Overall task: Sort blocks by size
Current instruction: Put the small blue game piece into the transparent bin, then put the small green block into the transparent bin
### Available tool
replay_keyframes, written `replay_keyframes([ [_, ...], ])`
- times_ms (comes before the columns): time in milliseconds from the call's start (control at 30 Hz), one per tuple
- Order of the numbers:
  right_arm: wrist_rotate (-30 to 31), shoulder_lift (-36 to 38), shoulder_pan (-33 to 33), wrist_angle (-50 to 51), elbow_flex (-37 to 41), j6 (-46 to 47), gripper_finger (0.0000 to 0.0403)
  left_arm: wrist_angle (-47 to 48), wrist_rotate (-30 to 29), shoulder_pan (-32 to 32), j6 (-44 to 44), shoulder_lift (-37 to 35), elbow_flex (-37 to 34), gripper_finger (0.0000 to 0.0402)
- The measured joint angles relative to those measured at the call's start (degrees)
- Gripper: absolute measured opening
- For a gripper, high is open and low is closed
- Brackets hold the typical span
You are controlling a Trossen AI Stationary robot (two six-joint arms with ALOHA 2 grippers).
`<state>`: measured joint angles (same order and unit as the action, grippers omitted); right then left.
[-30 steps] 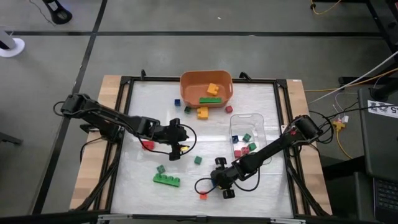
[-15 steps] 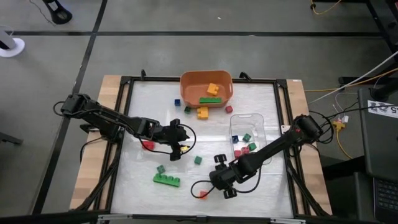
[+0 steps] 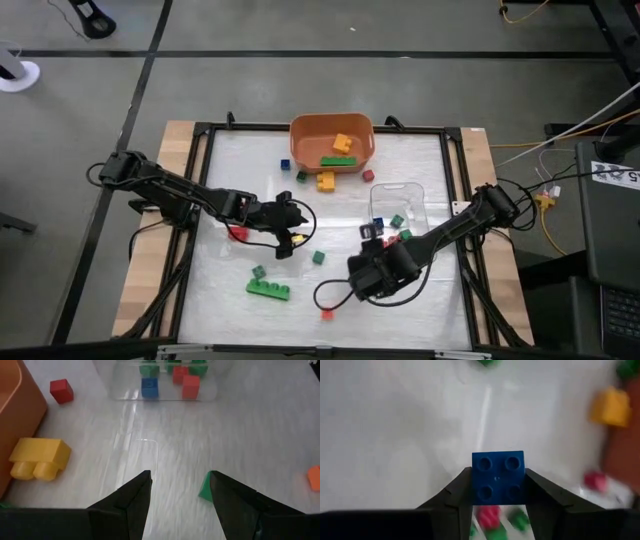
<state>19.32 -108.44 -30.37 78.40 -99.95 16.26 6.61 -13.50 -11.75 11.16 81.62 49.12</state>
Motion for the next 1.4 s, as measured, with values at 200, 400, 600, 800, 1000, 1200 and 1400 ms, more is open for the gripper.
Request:
replay_keyframes([
  [200, 3.47, 0.07, 0.0, 11.74, 1.46, 10.51, 0.0144, -0.12, -0.01, 0.0, -0.98, 0.53, 0.0, 0.0188],
  [400, 2.59, 0.4, 0.02, 11.74, 4.79, 10.46, 0.0162, -5.32, 0.02, 0.0, -3.71, 4.14, 0.0, 0.0188],
  [600, 2.07, 0.31, 0.02, 11.64, 8.11, 10.85, 0.0194, -10.39, 4.17, 0.0, -6.95, 9.23, 0.01, 0.0188],
  [800, 2.07, 0.3, 0.02, 11.6, 10.36, 11.97, 0.0221, -14.33, 13.96, -0.04, -10.3, 14.18, 0.02, 0.0188],
  [1000, -0.27, 0.3, 0.02, 11.66, 10.47, 12.03, 0.0235, -16.63, 13.99, 0.0, -14.07, 18.91, 0.02, 0.0188],
  [1200, -2.45, 0.29, 0.02, 11.47, 10.5, 12.03, 0.0236, -16.73, 14.08, -0.03, -15.87, 22.0, 0.02, 0.0188],
  [1400, -2.41, 0.28, 0.02, 11.08, 10.5, 12.03, 0.0237, -16.85, 14.21, 0.0, -15.89, 23.26, 0.02, 0.0188],
])
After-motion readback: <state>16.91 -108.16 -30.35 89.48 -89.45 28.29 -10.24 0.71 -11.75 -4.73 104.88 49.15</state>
